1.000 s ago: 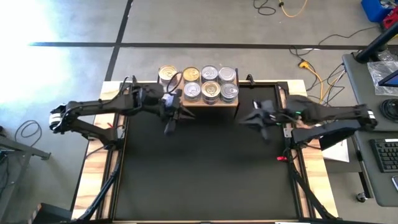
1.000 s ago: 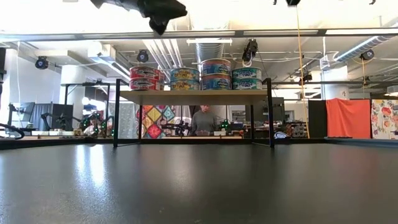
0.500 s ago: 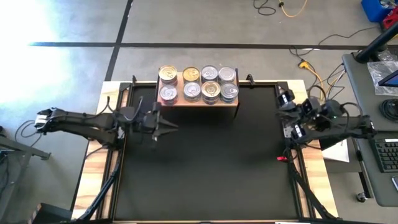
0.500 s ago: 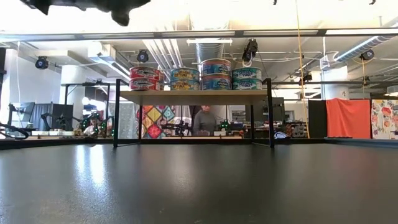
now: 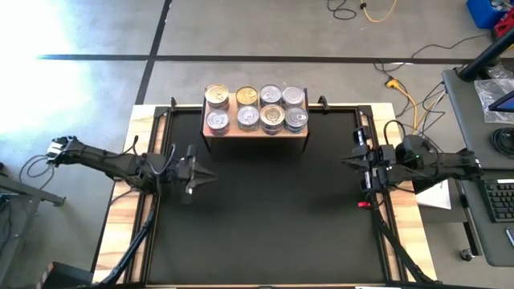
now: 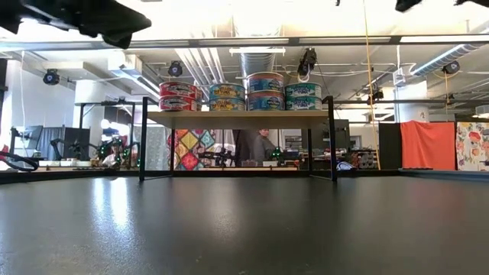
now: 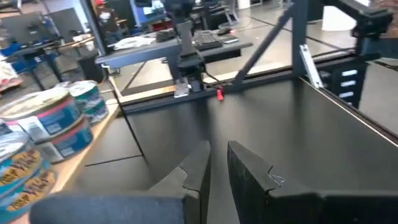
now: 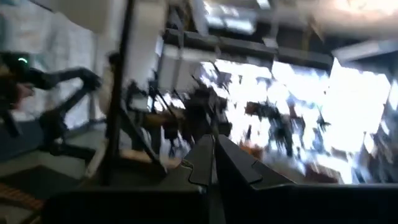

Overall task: Stack canned seafood by type on shelf
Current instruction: Return to Home Position

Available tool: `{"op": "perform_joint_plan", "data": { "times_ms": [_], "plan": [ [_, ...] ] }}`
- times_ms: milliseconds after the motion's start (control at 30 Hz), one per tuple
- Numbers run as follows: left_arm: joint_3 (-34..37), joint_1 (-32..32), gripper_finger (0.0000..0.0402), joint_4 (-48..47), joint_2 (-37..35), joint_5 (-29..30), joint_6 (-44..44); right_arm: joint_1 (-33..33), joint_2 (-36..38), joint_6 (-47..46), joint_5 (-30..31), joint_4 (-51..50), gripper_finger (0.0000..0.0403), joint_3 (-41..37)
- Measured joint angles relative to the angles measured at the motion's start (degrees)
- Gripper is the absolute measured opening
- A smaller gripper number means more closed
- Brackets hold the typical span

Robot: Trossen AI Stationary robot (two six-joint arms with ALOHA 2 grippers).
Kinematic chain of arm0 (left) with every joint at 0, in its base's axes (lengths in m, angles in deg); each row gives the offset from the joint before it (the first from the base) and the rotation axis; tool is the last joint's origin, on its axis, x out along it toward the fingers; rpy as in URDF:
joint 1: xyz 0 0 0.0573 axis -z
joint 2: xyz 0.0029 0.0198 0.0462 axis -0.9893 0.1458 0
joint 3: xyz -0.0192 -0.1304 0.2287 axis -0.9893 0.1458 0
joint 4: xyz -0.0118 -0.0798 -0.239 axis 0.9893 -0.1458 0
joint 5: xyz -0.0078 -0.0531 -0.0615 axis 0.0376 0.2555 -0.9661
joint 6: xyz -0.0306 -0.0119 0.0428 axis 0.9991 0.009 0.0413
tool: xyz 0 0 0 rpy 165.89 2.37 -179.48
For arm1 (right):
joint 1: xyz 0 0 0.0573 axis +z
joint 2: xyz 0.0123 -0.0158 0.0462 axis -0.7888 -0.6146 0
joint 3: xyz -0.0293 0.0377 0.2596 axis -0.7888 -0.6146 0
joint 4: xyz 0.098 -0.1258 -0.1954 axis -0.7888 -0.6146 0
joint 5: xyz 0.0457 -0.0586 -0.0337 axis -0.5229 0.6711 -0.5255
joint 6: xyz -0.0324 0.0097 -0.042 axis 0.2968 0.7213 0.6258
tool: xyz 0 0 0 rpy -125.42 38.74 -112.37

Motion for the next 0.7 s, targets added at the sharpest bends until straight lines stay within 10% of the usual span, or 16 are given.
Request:
{"op": "perform_joint_plan", "data": {
  "times_ms": [300, 700],
  "plan": [
    [2.48, 0.09, 0.0039, -0.8, -3.51, -7.74, -0.35, 0.13, 1.06, -26.56, 7.41, -7.17, 0.0013, -1.31],
    [10.8, -4.42, 0.0039, -0.72, -11.31, -7.92, 0.99, -0.26, 0.77, 1.27, 3.99, -15.97, 0.0013, -1.07]
  ]
}}
